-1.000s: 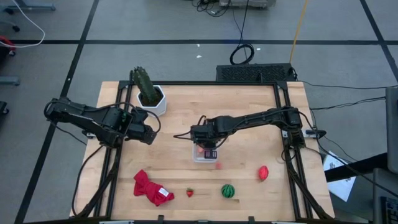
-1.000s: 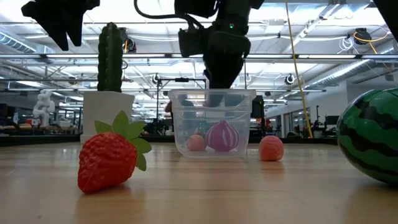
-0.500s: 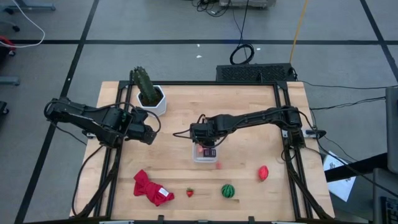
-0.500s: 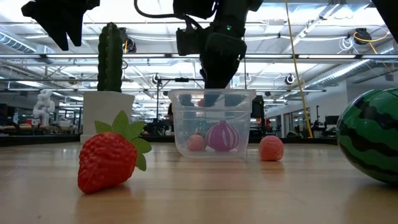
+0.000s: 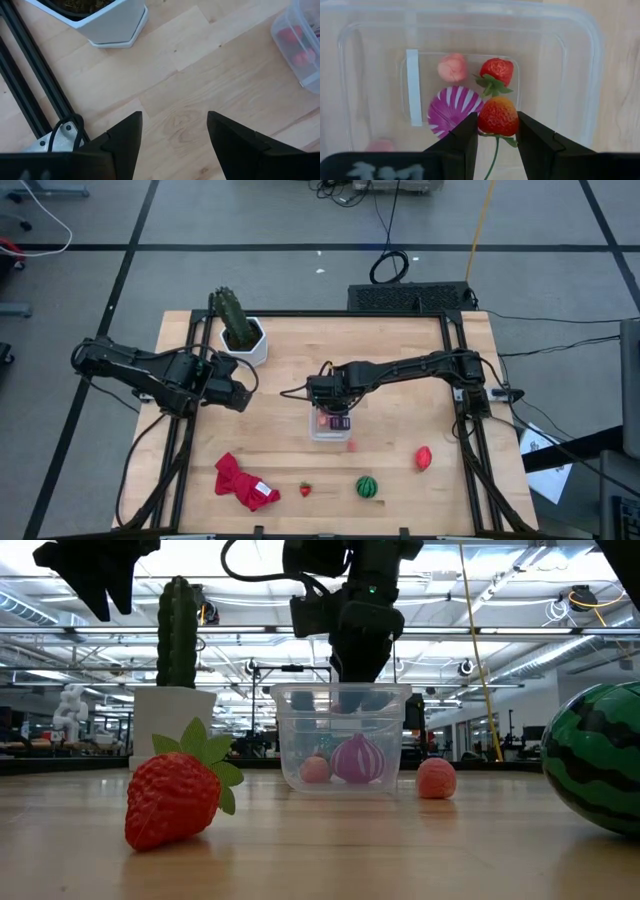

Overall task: Pick and placing Produce into tupperware
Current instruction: Put the top red strawberry into the transparent bin

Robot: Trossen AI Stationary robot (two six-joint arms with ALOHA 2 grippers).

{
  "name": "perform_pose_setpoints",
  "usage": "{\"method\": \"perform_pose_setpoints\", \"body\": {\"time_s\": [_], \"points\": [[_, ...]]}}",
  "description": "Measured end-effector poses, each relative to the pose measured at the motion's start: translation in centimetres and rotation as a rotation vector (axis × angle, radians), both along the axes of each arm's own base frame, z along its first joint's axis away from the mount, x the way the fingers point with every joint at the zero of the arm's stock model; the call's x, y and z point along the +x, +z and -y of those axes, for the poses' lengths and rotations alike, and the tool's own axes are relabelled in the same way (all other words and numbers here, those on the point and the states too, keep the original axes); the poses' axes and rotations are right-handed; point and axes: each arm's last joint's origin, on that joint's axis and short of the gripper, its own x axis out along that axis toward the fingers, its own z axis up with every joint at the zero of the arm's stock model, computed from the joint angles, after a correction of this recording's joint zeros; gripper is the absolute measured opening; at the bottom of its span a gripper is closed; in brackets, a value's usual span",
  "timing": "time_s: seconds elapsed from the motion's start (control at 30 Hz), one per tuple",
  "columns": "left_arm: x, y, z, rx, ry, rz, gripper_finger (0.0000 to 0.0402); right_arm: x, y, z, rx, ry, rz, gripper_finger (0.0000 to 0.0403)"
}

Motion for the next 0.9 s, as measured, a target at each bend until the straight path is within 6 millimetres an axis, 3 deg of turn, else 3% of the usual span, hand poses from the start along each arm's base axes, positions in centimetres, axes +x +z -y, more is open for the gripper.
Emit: {"method": "perform_pose_setpoints", "body": {"time_s": [0.6, 0.9], "points": [[0.3, 0.1, 0.0, 0.006, 0.001, 0.039, 0.0230, 0.2, 0.0, 0.0, 0.000, 0.003, 0.017, 0.0110], [0.3, 0.1, 0.0, 0.009, -0.008, 0.033, 0.0230, 0.8, -2.7, -0.3, -0.002, 0.003, -0.058, 0.0110]]}}
